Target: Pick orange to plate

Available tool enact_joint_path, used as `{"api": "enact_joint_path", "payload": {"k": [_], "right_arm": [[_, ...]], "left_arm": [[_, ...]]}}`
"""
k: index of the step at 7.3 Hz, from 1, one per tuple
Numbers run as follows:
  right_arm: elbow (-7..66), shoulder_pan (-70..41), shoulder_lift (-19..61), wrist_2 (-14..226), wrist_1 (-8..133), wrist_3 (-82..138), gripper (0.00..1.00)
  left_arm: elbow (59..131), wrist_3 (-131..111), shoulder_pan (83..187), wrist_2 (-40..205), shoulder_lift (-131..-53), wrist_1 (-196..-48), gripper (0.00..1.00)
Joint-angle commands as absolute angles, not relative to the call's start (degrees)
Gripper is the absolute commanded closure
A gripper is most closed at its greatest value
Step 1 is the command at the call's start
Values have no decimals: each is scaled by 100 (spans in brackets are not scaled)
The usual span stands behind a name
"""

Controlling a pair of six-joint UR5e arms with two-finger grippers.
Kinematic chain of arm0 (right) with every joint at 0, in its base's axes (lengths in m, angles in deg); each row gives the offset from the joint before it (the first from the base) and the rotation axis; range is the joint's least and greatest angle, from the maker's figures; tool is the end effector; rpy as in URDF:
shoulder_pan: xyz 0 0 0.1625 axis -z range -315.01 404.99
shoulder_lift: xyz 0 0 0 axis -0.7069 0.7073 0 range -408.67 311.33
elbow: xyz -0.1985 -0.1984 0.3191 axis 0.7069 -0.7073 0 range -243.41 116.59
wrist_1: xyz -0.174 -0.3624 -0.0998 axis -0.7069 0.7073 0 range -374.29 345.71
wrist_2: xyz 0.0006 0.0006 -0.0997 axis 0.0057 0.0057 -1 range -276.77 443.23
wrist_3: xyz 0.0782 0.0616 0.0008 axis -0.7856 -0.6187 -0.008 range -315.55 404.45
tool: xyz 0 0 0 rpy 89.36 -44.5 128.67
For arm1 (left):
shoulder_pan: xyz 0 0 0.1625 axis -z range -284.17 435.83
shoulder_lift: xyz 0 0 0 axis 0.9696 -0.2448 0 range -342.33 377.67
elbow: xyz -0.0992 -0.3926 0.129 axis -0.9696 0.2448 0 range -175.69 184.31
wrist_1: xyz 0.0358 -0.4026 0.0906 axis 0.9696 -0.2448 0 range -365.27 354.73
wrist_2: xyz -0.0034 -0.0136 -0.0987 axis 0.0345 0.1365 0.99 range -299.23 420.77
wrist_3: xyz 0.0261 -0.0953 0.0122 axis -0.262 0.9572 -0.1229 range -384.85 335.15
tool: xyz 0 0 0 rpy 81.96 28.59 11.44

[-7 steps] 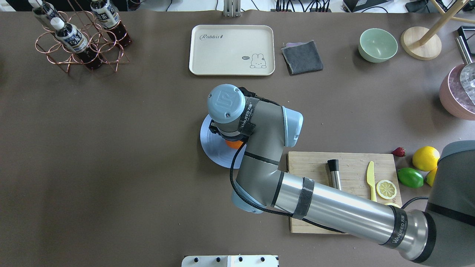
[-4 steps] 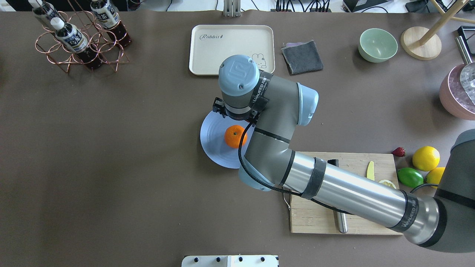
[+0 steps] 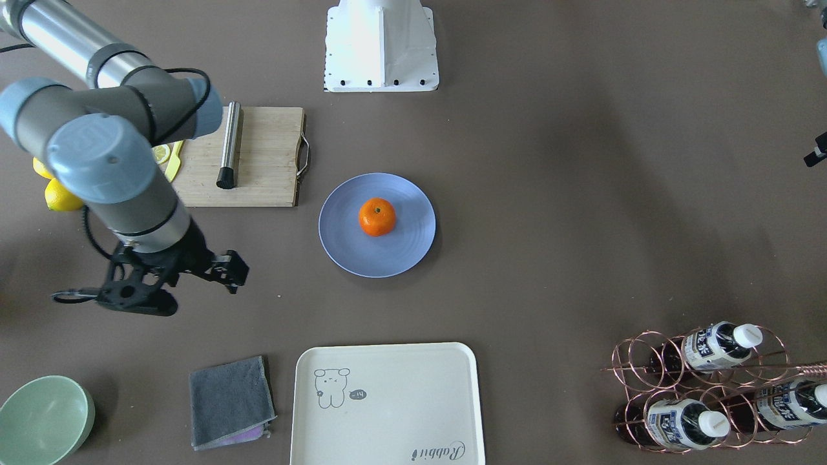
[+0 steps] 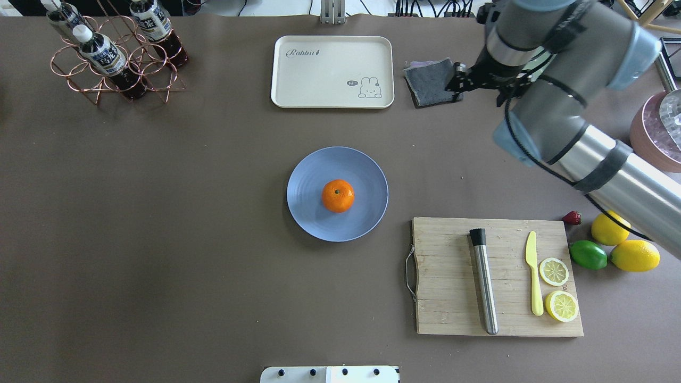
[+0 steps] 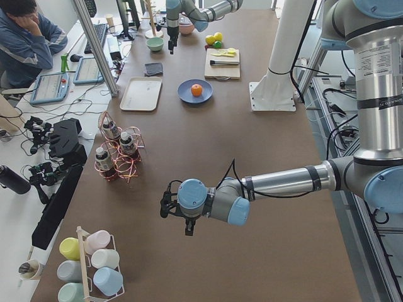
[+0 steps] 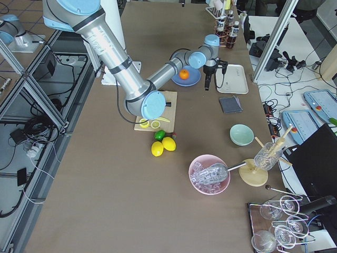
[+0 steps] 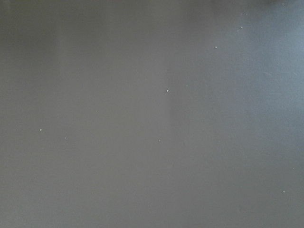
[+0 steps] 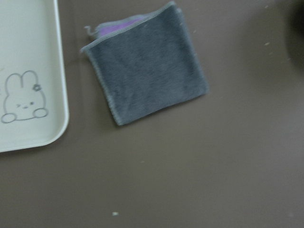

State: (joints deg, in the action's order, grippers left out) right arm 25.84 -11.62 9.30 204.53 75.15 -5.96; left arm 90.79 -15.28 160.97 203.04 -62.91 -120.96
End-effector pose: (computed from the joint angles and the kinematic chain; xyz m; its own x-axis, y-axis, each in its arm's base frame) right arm -0.3117 -0.6211 0.3387 0.7188 0.1009 0.6879 -0.1355 0.9908 -0.0036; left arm -0.0184 -0.4265 0.7070 0.6004 0.0611 -0.7974 0.0175 0.9958 0.0894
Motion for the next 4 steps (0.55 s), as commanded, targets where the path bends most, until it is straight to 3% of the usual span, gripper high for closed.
{"api": "enact_joint_path", "payload": {"k": [1,2,4], "right_arm": [[3000,-2186,1976,20944,7554,1170,0],[3019,-2520,2223,21092,7571,1732,0],[3010,-3259,2864,21261,7571,3006,0]], "left_arm": [[9689,-1527,16108,20245,-6380,-10610,2],[10277,-1580,16126,20210,-6372,-9659,2],[10503,-2087,16248,20114,-6354,-9342,2]]}}
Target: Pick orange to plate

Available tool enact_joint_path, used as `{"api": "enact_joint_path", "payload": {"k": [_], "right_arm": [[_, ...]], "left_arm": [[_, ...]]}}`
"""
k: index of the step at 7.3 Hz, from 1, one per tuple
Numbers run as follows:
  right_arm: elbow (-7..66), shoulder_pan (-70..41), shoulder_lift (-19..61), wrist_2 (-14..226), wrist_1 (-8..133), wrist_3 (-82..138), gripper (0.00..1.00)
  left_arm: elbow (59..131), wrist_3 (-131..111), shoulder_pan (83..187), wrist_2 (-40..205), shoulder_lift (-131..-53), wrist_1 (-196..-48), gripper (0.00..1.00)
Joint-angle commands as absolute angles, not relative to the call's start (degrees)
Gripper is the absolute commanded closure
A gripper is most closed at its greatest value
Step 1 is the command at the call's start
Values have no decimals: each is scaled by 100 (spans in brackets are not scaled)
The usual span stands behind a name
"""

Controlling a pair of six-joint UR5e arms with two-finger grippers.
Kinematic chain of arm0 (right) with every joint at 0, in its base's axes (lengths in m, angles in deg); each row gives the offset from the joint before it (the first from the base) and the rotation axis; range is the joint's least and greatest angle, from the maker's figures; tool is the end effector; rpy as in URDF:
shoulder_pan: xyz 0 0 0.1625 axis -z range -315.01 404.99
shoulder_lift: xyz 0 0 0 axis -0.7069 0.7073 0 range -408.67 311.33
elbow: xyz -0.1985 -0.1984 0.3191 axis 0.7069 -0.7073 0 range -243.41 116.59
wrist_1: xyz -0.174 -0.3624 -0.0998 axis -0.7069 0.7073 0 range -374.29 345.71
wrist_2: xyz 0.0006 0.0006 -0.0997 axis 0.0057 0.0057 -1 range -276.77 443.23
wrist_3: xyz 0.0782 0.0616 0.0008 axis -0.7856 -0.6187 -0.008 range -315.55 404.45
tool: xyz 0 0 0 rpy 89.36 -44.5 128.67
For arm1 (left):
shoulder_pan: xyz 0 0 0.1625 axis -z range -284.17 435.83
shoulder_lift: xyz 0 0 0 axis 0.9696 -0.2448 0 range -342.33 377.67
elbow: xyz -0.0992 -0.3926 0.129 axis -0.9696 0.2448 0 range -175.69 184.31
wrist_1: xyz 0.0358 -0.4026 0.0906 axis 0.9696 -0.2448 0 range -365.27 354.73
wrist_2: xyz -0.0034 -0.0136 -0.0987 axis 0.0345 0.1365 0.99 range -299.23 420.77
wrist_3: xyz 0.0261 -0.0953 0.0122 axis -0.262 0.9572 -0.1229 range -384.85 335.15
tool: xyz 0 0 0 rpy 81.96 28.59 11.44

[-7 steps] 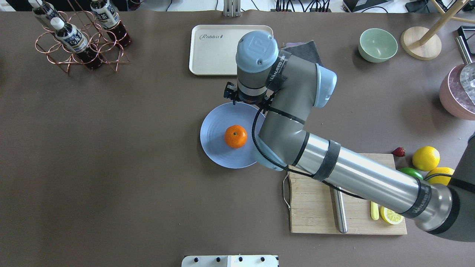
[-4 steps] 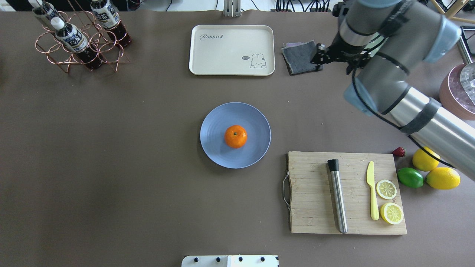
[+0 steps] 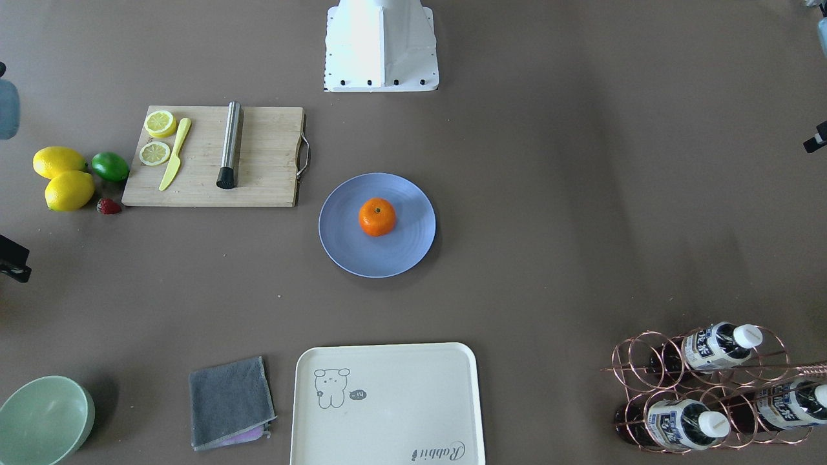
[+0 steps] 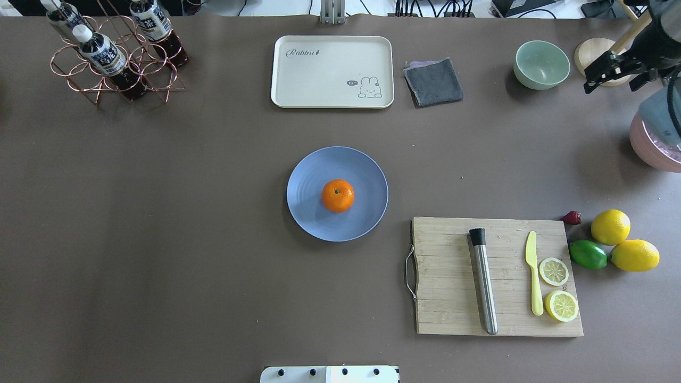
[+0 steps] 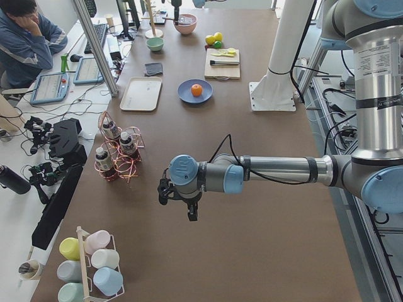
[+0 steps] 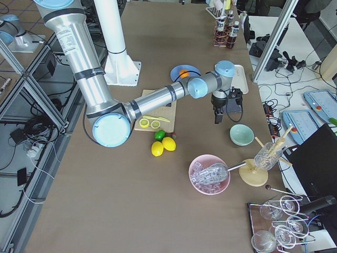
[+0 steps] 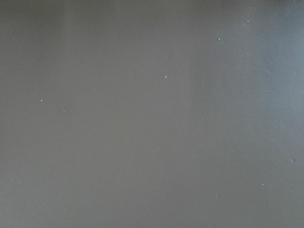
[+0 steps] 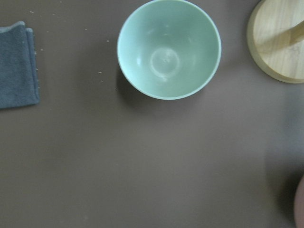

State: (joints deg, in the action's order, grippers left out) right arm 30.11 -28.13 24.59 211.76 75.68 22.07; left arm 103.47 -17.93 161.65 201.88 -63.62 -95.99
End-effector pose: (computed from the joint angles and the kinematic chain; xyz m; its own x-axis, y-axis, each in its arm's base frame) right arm -0.1092 -0.6052 0.4720 0.7379 -0.0597 0.6722 -0.0092 0.9951 0.0985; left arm -0.0243 -0.4317 0.6400 0.6292 -0.0590 -0.7750 0.0030 0.9973 -0.0735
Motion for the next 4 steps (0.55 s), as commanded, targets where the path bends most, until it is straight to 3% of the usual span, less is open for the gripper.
{"api": "enact_joint_path", "payload": {"k": [1,4], "right_arm": [[2958,-3532,3155,21183,7589,3630,0],[2827,-3893,3815,20892,7545,4189,0]], "left_arm": [[10503,-2142,16318,19834,-6354,-9334,2],[10485,-2143,16372,19585,-6372,-9342,2]]}}
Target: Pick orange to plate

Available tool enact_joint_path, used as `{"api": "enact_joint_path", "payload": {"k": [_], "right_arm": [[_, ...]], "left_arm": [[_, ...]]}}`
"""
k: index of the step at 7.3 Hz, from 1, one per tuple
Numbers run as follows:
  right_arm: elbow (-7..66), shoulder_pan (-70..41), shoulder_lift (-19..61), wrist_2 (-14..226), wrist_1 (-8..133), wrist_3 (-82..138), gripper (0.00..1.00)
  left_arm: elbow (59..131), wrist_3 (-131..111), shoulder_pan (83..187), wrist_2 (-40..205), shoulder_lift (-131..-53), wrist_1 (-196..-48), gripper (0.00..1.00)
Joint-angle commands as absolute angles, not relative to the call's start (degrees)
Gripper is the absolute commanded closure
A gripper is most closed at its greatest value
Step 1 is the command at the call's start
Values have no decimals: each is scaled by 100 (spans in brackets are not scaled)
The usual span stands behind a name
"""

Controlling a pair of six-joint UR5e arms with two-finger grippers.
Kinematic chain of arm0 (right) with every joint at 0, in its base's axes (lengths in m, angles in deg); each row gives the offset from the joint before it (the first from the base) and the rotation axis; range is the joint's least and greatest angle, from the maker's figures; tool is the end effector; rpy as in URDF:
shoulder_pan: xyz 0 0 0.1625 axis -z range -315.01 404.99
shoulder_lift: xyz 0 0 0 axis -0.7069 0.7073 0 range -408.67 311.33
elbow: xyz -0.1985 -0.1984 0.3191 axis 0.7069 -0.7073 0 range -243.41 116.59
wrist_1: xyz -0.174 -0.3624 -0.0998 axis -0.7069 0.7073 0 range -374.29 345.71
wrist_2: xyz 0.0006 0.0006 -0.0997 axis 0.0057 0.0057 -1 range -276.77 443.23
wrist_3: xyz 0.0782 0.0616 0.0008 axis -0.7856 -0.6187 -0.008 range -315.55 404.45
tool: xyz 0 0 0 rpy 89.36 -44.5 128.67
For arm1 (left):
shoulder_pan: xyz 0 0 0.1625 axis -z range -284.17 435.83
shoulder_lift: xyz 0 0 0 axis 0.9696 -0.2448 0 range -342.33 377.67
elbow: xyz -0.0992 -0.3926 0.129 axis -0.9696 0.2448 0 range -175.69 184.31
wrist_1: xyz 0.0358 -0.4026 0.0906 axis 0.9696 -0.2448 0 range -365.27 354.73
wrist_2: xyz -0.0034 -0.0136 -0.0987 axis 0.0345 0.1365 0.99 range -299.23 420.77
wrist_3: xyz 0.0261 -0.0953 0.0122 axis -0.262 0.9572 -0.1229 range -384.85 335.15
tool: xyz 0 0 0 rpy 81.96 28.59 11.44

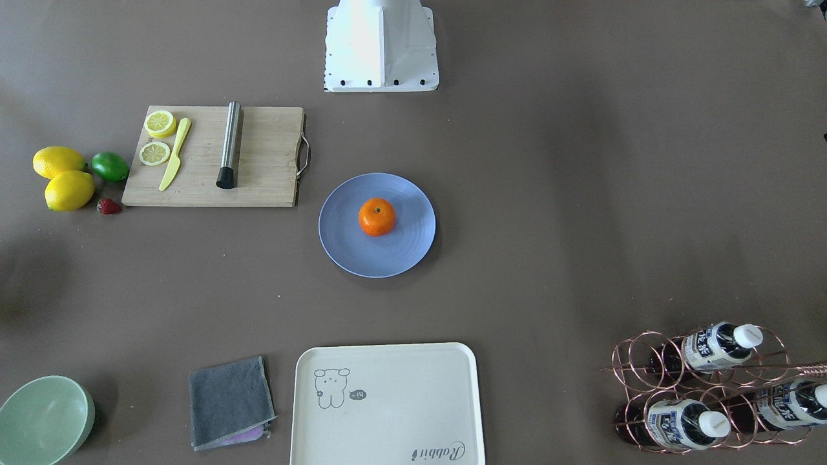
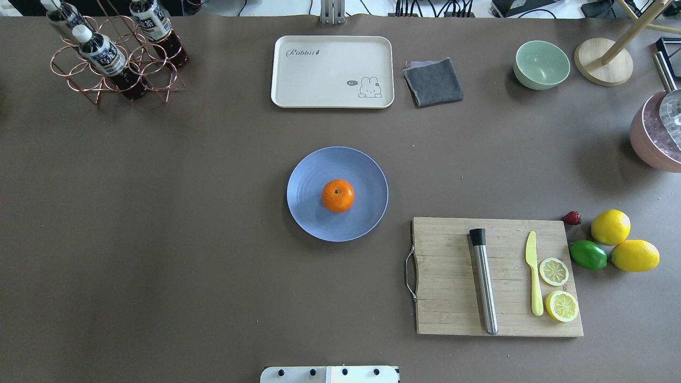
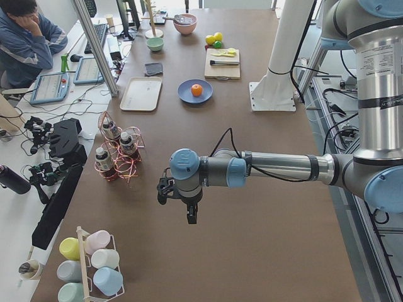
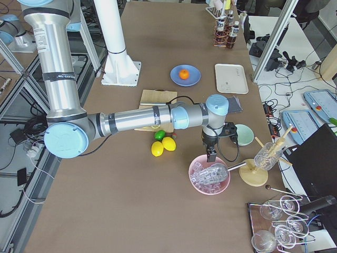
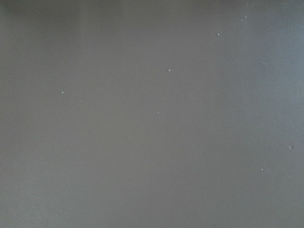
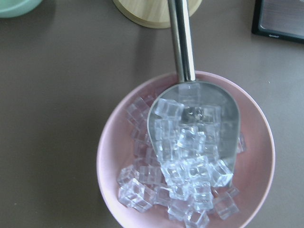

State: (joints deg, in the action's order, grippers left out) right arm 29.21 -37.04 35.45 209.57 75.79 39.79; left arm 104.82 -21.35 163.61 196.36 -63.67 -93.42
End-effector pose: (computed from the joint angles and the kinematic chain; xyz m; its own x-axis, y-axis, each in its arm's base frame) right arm -0.0015 -0.5469 0.5919 0.7943 -0.1176 0.5960 0.0730 0.9924 0.0986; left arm -0.0455 -0.4298 0.6397 0.7003 -0.0339 -0.7131 0.0041 0.9990 -0.0436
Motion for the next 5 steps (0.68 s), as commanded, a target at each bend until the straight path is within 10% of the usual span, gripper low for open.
{"api": "enact_joint_path", "payload": {"k": [1,5], "right_arm": [[2808,-4017,4034,20883,7528,4112,0],[2676,-4282,4221,20935,7536,4093,0]], "left_arm": [[10512,-2143,16372,19577,-6372,-9342,2],[10512,-2099,16389,19585,-6476,-9360,2]]}}
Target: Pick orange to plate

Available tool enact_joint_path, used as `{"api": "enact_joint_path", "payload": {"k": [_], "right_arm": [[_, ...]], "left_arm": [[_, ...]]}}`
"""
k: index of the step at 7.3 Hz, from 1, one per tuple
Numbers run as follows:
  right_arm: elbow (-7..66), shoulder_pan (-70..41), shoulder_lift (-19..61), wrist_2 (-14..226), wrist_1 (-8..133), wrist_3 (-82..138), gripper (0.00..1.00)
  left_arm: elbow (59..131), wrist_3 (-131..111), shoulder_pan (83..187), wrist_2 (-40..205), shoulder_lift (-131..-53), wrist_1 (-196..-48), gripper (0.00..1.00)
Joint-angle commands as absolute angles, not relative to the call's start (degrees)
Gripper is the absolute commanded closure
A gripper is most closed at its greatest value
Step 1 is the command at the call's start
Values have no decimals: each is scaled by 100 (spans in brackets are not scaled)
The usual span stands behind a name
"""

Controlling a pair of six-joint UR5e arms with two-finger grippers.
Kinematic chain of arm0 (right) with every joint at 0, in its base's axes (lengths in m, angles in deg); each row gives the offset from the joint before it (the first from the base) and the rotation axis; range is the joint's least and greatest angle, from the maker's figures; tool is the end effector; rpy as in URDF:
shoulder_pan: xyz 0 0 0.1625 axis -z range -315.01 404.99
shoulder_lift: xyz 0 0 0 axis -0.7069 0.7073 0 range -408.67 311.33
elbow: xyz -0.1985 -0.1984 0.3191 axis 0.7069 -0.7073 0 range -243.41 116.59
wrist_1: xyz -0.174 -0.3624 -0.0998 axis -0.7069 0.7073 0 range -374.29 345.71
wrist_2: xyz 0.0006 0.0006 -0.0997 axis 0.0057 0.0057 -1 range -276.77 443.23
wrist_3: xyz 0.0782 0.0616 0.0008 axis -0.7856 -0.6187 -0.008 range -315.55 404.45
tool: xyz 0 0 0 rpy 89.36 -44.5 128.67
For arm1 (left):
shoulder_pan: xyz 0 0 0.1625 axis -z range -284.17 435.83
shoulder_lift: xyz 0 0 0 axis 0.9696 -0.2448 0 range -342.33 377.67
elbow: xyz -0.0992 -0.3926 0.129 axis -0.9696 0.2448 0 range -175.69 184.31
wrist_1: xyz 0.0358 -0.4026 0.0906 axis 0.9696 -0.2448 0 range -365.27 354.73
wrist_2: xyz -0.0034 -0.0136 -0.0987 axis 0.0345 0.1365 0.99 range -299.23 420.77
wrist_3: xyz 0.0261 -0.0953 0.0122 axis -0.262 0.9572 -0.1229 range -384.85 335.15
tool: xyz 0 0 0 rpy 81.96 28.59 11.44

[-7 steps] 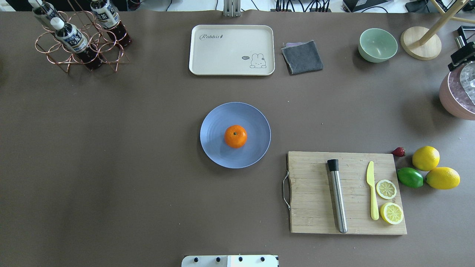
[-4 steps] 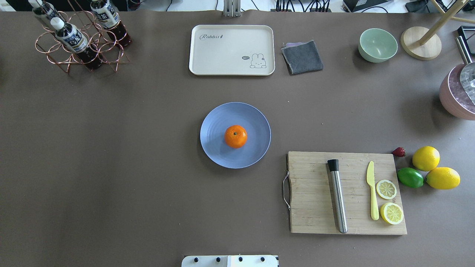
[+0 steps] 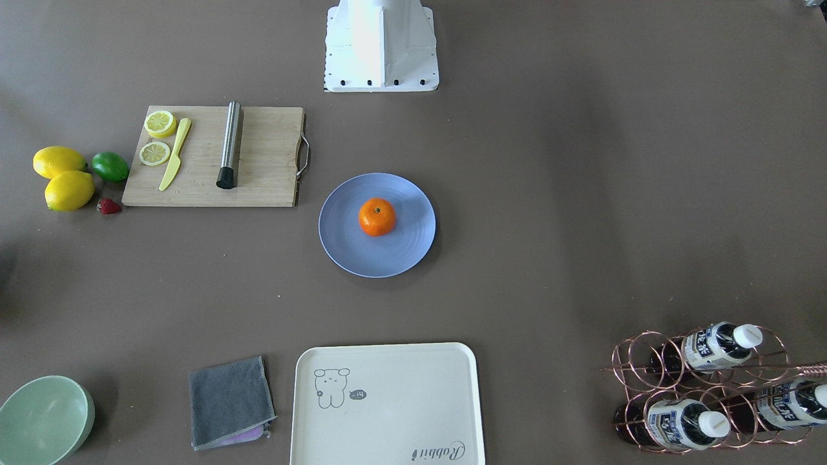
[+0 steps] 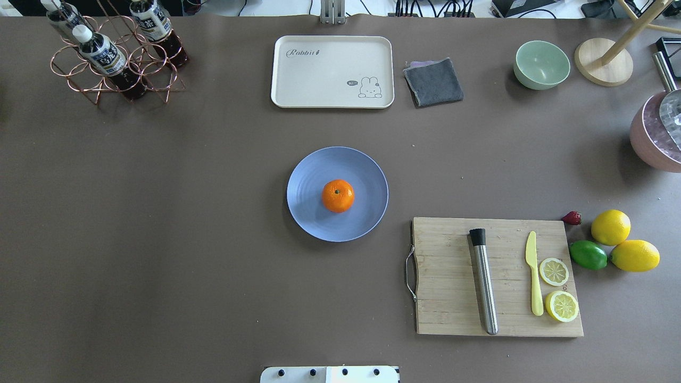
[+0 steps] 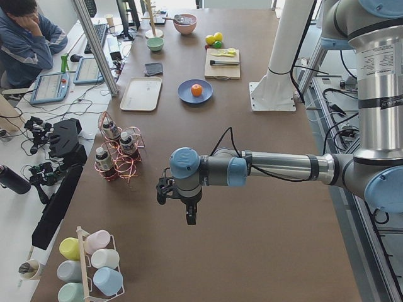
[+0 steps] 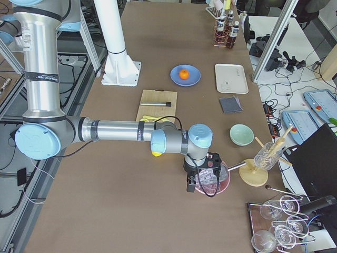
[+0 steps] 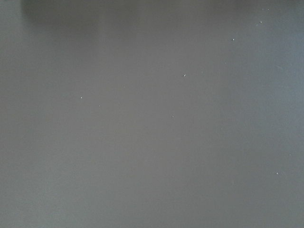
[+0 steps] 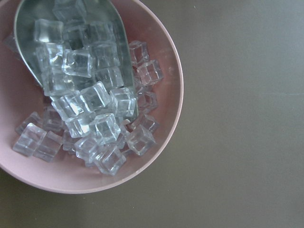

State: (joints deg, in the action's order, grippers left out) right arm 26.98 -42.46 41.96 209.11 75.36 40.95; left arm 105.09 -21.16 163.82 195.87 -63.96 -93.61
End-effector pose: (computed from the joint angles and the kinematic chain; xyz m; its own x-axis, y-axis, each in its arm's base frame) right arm 0.0532 -0.4902 0.6695 0.8107 0.0236 0.5850 -0.0049 0.9994 -0.0336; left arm -0.0475 -0.4326 0.6355 0.7059 -0.0303 -0.7077 0.0104 0.9994 -0.0325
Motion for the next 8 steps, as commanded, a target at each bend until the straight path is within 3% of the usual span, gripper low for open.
{"api": "enact_joint_path", "payload": {"k": [1,8], "right_arm": [[2667,-4282,4247,20953,7528,4102,0],[2711,-4282,4221,20971,7528,4102,0]], "left_arm": [[10521,-2099,16407,19594,-6486,-9368,2],[10512,-2090,16407,19603,-6521,-9360,2]]}}
